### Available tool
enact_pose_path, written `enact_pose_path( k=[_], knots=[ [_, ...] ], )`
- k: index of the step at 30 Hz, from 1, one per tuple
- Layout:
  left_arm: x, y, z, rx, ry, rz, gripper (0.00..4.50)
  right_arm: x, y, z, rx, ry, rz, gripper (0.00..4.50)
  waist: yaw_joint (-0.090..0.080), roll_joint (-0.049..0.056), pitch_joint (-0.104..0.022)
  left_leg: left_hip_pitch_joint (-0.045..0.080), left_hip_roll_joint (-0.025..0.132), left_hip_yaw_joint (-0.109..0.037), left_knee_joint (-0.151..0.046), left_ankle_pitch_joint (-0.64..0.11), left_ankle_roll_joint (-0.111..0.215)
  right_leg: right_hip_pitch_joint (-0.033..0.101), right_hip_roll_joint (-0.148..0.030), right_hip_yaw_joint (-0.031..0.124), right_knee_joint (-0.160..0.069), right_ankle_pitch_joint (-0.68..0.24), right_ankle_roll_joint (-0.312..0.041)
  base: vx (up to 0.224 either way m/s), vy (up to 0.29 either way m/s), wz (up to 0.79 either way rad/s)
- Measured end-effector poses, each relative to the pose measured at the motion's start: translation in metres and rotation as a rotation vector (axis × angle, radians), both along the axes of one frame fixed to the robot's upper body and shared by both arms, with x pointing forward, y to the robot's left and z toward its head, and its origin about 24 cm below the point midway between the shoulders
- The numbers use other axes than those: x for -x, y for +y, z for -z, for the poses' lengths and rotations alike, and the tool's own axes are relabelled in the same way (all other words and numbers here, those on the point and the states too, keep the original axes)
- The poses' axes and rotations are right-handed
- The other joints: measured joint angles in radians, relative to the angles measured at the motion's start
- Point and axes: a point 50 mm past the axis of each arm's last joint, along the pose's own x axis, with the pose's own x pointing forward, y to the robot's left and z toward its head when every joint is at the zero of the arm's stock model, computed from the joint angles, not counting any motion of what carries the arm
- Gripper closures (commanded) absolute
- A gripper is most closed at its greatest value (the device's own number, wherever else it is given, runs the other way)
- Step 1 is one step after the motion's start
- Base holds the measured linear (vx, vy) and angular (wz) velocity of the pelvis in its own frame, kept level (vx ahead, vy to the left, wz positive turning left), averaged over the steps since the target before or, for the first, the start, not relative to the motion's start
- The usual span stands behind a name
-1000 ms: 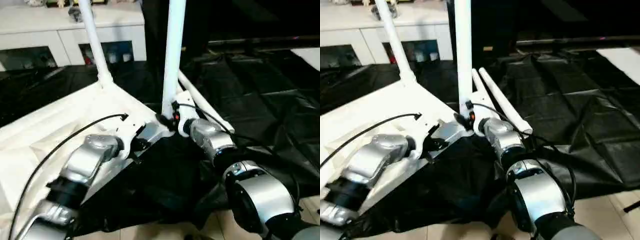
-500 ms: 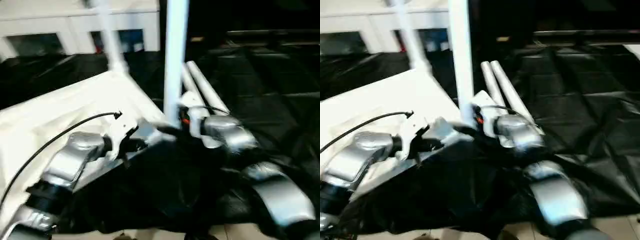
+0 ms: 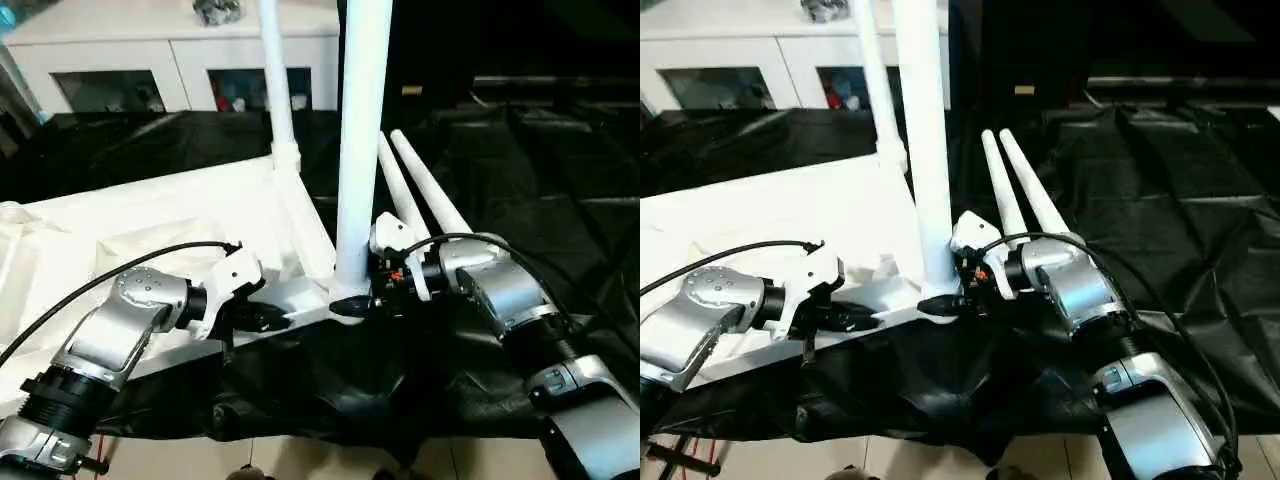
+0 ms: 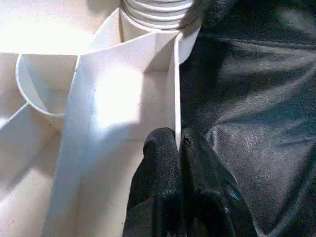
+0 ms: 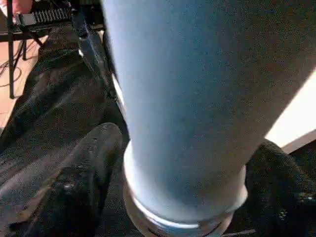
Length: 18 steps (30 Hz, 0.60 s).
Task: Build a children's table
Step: Rotate leg to tighten
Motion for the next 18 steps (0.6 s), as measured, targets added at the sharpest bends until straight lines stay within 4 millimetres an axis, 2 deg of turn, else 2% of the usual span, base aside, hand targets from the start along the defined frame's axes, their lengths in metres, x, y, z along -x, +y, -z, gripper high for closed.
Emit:
enact_pose_path(
  k=[6,12,16,18],
  knots=[
    [0.000,0.001,0.000,-0.001,0.004,-0.002,4.50,0.000,0.002,0.001,-0.001,0.006,0.012,1.65,0.000,0.000,0.000,-0.001,0.000,0.000,0.000,0.002,-0.001,0.000,0.000,0.000,0.001,0.000,0.002,0.000,0.000,0.00],
    [0.000,0.003,0.002,0.001,0.008,-0.012,4.50,0.000,0.003,0.002,-0.007,0.014,0.022,1.74,-0.001,0.000,0.000,-0.002,0.000,0.000,0.000,0.002,-0.001,0.000,0.000,0.000,0.001,0.000,0.002,0.000,0.000,0.00],
    [-0.007,0.000,0.010,0.009,-0.002,-0.138,4.50,-0.006,0.008,0.013,-0.031,0.010,0.183,1.75,-0.003,-0.001,-0.002,0.000,0.000,0.000,0.000,0.003,-0.002,0.001,0.000,0.001,0.001,0.000,0.002,0.000,0.000,0.00],
    [-0.019,-0.013,0.015,0.029,-0.022,-0.275,4.50,-0.018,0.012,0.020,-0.055,-0.006,0.401,1.76,-0.006,0.001,-0.006,0.003,0.000,0.001,0.000,0.003,-0.002,0.005,0.000,0.001,0.000,-0.001,0.003,0.000,0.000,0.00]
  ],
)
